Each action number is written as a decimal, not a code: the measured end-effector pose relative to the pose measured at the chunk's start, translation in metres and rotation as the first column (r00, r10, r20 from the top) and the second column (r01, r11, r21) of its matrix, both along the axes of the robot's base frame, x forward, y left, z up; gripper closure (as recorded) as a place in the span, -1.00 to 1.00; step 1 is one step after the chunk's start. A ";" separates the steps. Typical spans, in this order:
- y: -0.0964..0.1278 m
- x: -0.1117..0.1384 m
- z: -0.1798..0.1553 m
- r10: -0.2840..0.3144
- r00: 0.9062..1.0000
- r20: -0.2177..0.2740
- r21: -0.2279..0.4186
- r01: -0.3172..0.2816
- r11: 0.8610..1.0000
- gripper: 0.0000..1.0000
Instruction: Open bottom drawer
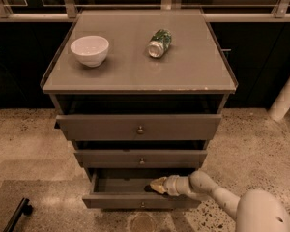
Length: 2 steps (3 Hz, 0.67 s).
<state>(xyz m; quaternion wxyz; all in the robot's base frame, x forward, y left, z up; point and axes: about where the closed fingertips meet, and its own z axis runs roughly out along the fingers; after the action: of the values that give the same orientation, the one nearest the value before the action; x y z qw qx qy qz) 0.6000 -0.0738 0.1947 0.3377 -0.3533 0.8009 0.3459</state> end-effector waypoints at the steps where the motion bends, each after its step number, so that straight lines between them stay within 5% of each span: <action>1: -0.003 -0.005 -0.007 -0.014 1.000 0.001 -0.022 0.014 1.000 1.00; 2: -0.006 -0.011 -0.011 0.002 1.000 -0.007 -0.031 -0.002 1.000 1.00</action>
Offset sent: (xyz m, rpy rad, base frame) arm -0.0168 -0.0147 -0.0145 -0.0435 0.0159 0.0181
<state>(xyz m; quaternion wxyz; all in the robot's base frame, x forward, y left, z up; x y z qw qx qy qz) 0.5892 -0.0798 0.1835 0.3288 -0.3580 0.8071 0.3350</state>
